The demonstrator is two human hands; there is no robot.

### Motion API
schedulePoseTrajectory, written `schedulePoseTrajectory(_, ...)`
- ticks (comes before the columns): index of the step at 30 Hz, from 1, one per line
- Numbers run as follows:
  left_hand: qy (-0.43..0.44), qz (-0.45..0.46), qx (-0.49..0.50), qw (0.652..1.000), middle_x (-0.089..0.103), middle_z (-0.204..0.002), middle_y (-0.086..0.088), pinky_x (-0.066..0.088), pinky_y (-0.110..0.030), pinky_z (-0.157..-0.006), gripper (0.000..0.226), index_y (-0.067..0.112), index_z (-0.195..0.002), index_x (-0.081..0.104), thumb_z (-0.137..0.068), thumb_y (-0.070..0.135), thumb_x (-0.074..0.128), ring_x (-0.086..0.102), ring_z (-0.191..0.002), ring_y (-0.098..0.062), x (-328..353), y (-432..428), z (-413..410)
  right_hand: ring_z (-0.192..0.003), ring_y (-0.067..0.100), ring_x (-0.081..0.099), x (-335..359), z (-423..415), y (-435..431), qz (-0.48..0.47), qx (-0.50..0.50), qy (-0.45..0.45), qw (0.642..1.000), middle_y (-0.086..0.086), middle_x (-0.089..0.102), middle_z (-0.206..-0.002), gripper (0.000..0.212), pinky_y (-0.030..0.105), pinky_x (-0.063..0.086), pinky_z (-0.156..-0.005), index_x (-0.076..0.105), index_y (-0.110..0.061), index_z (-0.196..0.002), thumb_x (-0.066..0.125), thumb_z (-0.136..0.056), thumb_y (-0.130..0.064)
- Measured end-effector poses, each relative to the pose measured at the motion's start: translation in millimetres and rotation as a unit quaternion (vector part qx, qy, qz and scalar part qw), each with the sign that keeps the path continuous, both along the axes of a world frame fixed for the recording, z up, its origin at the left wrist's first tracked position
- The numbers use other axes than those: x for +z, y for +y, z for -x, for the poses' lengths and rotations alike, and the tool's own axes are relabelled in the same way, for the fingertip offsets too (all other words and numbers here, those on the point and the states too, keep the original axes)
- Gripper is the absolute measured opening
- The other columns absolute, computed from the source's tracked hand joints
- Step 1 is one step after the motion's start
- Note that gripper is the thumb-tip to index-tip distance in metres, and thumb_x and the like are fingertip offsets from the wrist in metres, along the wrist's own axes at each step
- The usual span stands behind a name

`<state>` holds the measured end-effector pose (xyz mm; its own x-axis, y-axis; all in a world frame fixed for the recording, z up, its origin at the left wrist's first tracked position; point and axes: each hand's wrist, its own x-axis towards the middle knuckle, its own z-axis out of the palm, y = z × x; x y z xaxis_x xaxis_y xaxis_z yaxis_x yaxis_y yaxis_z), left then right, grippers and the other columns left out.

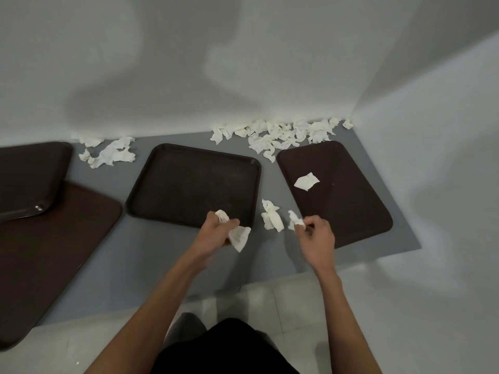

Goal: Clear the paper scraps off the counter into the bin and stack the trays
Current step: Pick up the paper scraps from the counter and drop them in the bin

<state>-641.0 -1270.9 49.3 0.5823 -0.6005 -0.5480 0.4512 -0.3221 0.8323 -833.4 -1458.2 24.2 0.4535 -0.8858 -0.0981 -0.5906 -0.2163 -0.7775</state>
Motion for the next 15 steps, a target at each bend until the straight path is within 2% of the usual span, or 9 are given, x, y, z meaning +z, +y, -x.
schedulePoseTrajectory(1, 0.012, 0.022, -0.011, 1.000, 0.060, -0.114, -0.021, 0.061, -0.048, -0.091, 0.031, 0.012, -0.106, 0.041, -0.096, 0.019, 0.070, 0.073, -0.105, -0.028, 3, 1, 4, -0.092, 0.016, 0.073, 8, 4, 1, -0.067, -0.021, -0.039, 0.997, -0.009, 0.068, -0.100, 0.008, 0.021, 0.052, -0.076, 0.060, -0.018, -0.100, 0.068, -0.101, -0.022)
schedulePoseTrajectory(3, 0.030, 0.048, -0.019, 0.998, 0.062, -0.117, -0.021, 0.063, -0.044, -0.083, 0.026, 0.012, -0.108, 0.038, -0.100, 0.006, 0.062, 0.075, -0.103, -0.028, 10, 2, 14, -0.096, 0.024, 0.078, 21, 13, 10, -0.219, -0.057, -0.150, 0.962, 0.005, 0.075, -0.105, 0.011, 0.037, 0.062, -0.082, 0.048, -0.013, -0.104, 0.057, -0.109, -0.018)
schedulePoseTrajectory(5, 0.067, 0.076, -0.030, 0.994, 0.068, -0.118, -0.024, 0.062, -0.044, -0.080, 0.022, 0.014, -0.109, 0.035, -0.105, 0.003, 0.053, 0.075, -0.102, -0.035, 20, 2, 25, -0.092, 0.017, 0.077, 26, 22, 21, -0.277, -0.070, -0.210, 0.935, 0.011, 0.072, -0.104, 0.003, 0.045, 0.065, -0.083, 0.047, -0.011, -0.114, 0.049, -0.111, -0.012)
schedulePoseTrajectory(7, 0.075, 0.082, -0.066, 0.992, 0.072, -0.110, -0.028, 0.061, -0.050, -0.085, 0.015, 0.016, -0.106, 0.032, -0.109, 0.005, 0.042, 0.075, -0.098, -0.042, 26, 0, 37, -0.079, 0.008, 0.070, 31, 34, 40, -0.278, -0.079, -0.214, 0.933, 0.005, 0.065, -0.096, 0.013, 0.038, 0.064, -0.073, 0.054, -0.017, -0.121, 0.044, -0.113, -0.014)
schedulePoseTrajectory(8, 0.062, 0.069, -0.084, 0.992, 0.073, -0.103, -0.026, 0.062, -0.048, -0.083, 0.012, 0.016, -0.106, 0.033, -0.110, 0.007, 0.039, 0.075, -0.091, -0.039, 28, -1, 44, -0.078, 0.009, 0.068, 36, 40, 51, -0.280, -0.088, -0.211, 0.932, 0.003, 0.065, -0.095, 0.018, 0.033, 0.060, -0.066, 0.060, -0.020, -0.119, 0.043, -0.114, -0.017)
schedulePoseTrajectory(10, 0.015, 0.033, -0.117, 0.993, 0.065, -0.086, -0.021, 0.058, -0.036, -0.064, 0.010, 0.017, -0.104, 0.035, -0.110, 0.011, 0.042, 0.067, -0.066, -0.026, 30, -3, 57, -0.078, 0.015, 0.065, 43, 55, 73, -0.314, -0.125, -0.209, 0.918, 0.000, 0.072, -0.095, 0.029, 0.029, 0.052, -0.062, 0.072, -0.021, -0.108, 0.043, -0.112, -0.021)
schedulePoseTrajectory(11, -0.002, 0.022, -0.132, 0.991, 0.056, -0.079, -0.018, 0.049, -0.032, -0.054, 0.012, 0.018, -0.103, 0.036, -0.108, 0.012, 0.045, 0.057, -0.056, -0.020, 28, -5, 65, -0.074, 0.016, 0.062, 44, 64, 83, -0.337, -0.147, -0.215, 0.905, 0.000, 0.073, -0.092, 0.031, 0.029, 0.048, -0.062, 0.075, -0.020, -0.102, 0.045, -0.109, -0.023)
schedulePoseTrajectory(13, -0.013, 0.010, -0.166, 0.986, 0.042, -0.070, -0.006, 0.033, -0.027, -0.047, 0.016, 0.018, -0.099, 0.037, -0.104, 0.016, 0.052, 0.040, -0.050, -0.012, 19, -11, 84, -0.067, 0.014, 0.056, 41, 89, 101, -0.385, -0.174, -0.245, 0.872, 0.001, 0.070, -0.090, 0.024, 0.029, 0.043, -0.063, 0.077, -0.019, -0.096, 0.057, -0.099, -0.033)
schedulePoseTrajectory(15, 0.006, 0.000, -0.203, 0.979, 0.035, -0.066, 0.001, 0.030, -0.024, -0.045, 0.021, 0.019, -0.096, 0.042, -0.097, 0.030, 0.060, 0.032, -0.049, -0.010, 12, -17, 108, -0.070, 0.011, 0.056, 37, 119, 119, -0.402, -0.165, -0.251, 0.865, 0.000, 0.065, -0.089, 0.025, 0.030, 0.043, -0.067, 0.079, -0.018, -0.101, 0.076, -0.083, -0.035)
